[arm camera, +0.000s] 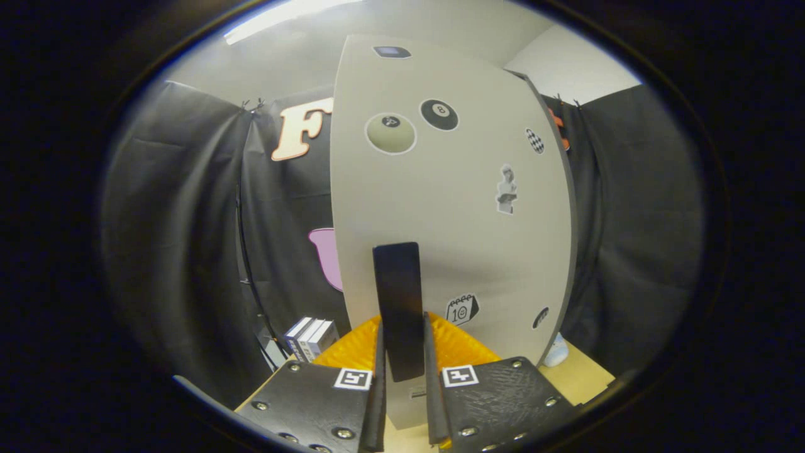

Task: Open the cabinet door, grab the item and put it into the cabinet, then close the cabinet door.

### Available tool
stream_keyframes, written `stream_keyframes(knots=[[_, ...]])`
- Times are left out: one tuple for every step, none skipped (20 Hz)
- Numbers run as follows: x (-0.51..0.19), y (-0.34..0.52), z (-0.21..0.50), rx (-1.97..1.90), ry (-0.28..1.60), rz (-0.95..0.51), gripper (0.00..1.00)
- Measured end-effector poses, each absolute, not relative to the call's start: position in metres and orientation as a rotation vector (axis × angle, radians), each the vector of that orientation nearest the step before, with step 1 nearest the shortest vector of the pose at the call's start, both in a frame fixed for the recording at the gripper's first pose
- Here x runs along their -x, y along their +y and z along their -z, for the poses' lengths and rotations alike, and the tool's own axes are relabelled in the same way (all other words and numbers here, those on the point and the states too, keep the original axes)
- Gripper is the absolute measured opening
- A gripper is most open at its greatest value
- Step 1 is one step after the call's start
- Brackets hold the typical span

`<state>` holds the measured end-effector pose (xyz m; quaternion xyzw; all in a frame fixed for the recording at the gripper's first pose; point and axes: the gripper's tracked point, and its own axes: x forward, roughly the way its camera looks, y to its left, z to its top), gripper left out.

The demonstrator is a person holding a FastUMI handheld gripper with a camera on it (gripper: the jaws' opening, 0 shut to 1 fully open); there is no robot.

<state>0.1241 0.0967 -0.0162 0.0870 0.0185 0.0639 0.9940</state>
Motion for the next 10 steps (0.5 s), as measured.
stream_keyframes(knots=[[-0.121,0.093,0.016,-0.175,0.037,-0.124,0.26],[-0.117,0.091,0.016,-0.172,0.034,-0.121,0.26],[-0.114,0.088,0.016,-0.173,0.039,-0.118,0.26],[-0.110,0.084,0.016,-0.175,0.037,-0.115,0.26],[-0.107,0.081,0.017,-0.177,0.042,-0.114,0.26],[-0.102,0.077,0.017,-0.179,0.042,-0.111,0.26],[-0.098,0.072,0.018,-0.181,0.041,-0.107,0.26],[-0.094,0.068,0.018,-0.179,0.044,-0.102,0.27],[-0.089,0.063,0.019,-0.176,0.042,-0.096,0.27],[-0.085,0.058,0.019,-0.175,0.045,-0.089,0.26]])
